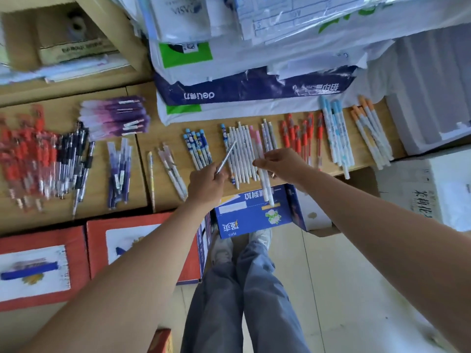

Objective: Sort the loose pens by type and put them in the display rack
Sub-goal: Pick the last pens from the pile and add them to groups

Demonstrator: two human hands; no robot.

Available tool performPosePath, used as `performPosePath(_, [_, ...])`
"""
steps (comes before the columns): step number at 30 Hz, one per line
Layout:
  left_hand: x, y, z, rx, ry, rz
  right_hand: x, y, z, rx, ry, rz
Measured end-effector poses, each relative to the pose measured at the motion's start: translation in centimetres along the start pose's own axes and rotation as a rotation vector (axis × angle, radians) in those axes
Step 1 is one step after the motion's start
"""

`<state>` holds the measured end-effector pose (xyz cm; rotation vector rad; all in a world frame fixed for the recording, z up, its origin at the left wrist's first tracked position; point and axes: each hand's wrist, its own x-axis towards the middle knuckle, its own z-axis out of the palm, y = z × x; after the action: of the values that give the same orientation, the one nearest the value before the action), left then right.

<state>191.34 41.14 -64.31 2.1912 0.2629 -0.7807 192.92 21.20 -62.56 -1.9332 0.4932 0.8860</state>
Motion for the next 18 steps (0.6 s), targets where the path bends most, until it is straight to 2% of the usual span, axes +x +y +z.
performPosePath(3, [0.3,-0.5,-0.1,-0.039,0.054,0.033,0.7,-0.4,0.6,-0.025,-0.024,0.009])
performPosePath(8, [0.9,-1.6,-0.5,-0.049,0.29,0.065,1.8,-1.7,1.5,-0.048,-0.037,-0.008])
performPosePath(11, [1.4,-2.2,-0.8,-0.104,0.3,0.05,2.4,-2.6,2.1,-0.1,-0.02,-0.025])
performPosePath(18, [2.4,-2.2,-1.0,-0.289,0.275,-0.032,3.5,-3.9,4.1,-0.05,0.138,-0.058])
